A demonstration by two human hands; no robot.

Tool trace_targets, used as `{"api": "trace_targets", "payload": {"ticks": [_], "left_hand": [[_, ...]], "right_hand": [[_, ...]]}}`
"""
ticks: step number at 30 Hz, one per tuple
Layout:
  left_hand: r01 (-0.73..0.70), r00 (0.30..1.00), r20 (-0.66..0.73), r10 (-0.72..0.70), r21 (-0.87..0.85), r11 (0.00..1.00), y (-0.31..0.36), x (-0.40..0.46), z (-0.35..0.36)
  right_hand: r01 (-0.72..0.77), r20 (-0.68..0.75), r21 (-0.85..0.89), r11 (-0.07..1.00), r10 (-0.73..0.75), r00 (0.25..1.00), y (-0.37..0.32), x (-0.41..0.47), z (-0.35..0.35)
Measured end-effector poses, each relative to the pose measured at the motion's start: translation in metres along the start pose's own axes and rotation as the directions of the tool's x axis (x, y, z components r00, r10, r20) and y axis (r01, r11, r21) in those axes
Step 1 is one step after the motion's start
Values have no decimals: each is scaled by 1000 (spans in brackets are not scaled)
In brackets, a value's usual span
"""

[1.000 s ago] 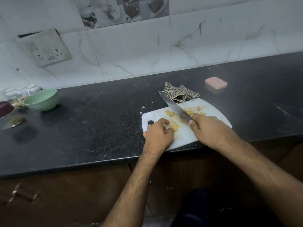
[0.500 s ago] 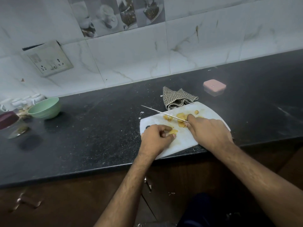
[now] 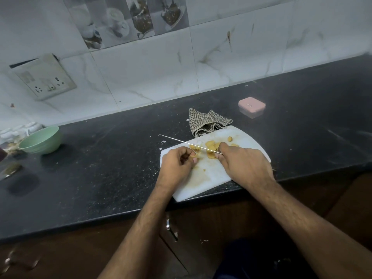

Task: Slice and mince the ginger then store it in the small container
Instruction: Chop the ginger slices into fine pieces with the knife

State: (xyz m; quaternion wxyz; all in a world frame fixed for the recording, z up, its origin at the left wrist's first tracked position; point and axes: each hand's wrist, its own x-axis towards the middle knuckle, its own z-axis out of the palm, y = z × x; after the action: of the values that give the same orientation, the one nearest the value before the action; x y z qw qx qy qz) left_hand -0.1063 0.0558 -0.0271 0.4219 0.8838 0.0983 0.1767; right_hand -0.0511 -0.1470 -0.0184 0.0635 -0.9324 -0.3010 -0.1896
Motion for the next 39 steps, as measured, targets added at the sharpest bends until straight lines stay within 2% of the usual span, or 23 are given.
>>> {"api": "trace_targets", "payload": {"ticks": [4,9,13,15,22,29,33,39], "left_hand": [[-37,999,-19,39,108,994,7,5,3],[-98,993,-54,107,147,984,9,0,5],[-124,984,-66,165,408,904,9,-5,0],[-109,986,-64,153,446,888,6,-4,1],[-149,970,-140,200,310,939,-1,-15,-1],[-107,986,-107,125,159,982,3,-31,6],[-30,993,-108,35,52,998,-1,-29,4],[-10,989,-147,8,-13,1000,-4,-33,3]], "right_hand": [[-1,28,22,1000,0,1000,2,0,-1],[-15,40,23,1000,14,999,2,2,-2],[-18,42,20,1000,17,999,4,2,-3],[-24,35,5,1000,24,999,5,1,-3],[-12,31,16,1000,12,999,2,2,-5],[7,6,-10,1000,-7,1000,-1,-8,-7],[-5,12,-20,1000,5,1000,-9,-21,-14],[-31,104,122,992,19,994,-21,-26,-36]]}}
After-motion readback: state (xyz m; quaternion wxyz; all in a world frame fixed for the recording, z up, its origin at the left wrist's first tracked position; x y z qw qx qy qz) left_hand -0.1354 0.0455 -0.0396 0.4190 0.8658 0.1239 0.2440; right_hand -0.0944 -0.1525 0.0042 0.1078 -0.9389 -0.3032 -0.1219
